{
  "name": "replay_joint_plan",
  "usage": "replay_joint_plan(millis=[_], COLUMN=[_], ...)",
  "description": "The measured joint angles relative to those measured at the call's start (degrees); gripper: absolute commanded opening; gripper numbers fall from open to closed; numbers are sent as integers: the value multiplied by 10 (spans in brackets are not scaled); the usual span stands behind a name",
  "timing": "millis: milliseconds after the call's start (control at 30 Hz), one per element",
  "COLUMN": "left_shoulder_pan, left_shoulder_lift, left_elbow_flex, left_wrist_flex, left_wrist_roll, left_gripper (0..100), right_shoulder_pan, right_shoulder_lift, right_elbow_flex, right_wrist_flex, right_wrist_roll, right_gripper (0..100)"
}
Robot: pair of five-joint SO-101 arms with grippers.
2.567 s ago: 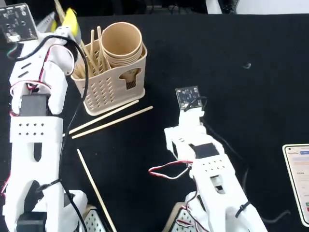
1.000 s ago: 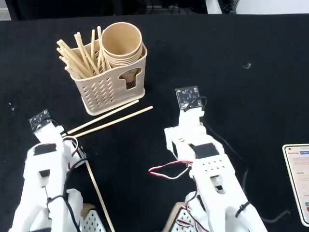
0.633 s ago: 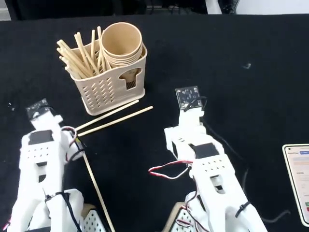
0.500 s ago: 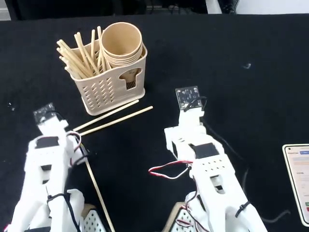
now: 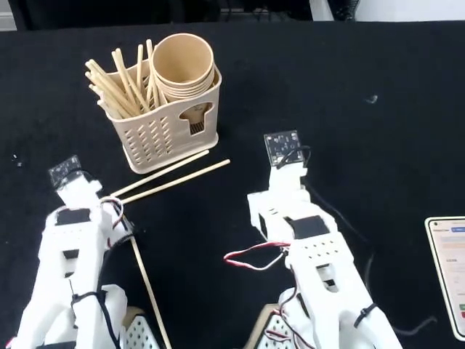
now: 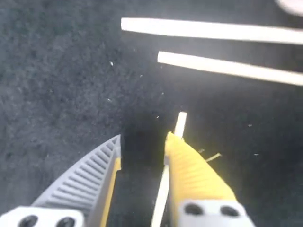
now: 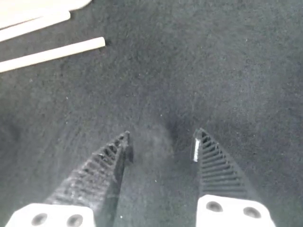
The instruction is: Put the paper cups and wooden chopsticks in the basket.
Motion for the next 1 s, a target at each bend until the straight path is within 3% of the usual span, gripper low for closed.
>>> replay_joint_plan(millis=[67, 233, 467, 600, 767, 1000], left_shoulder_pan=[15, 30, 32, 33, 33, 33], left_shoulder_lift=[0, 1, 0, 0, 0, 0], left_elbow_flex=[-17, -20, 73, 75, 75, 75], left_wrist_flex=[34, 48, -86, -102, -113, -113], left_wrist_roll=[4, 21, 25, 25, 25, 25], left_gripper=[275, 241, 165, 135, 23, 29], right_shoulder_pan=[0, 0, 0, 0, 0, 0], right_shoulder_lift=[0, 0, 0, 0, 0, 0], right_elbow_flex=[0, 0, 0, 0, 0, 0], right_wrist_flex=[0, 0, 0, 0, 0, 0], right_wrist_roll=[0, 0, 0, 0, 0, 0], right_gripper=[215, 215, 215, 215, 215, 215])
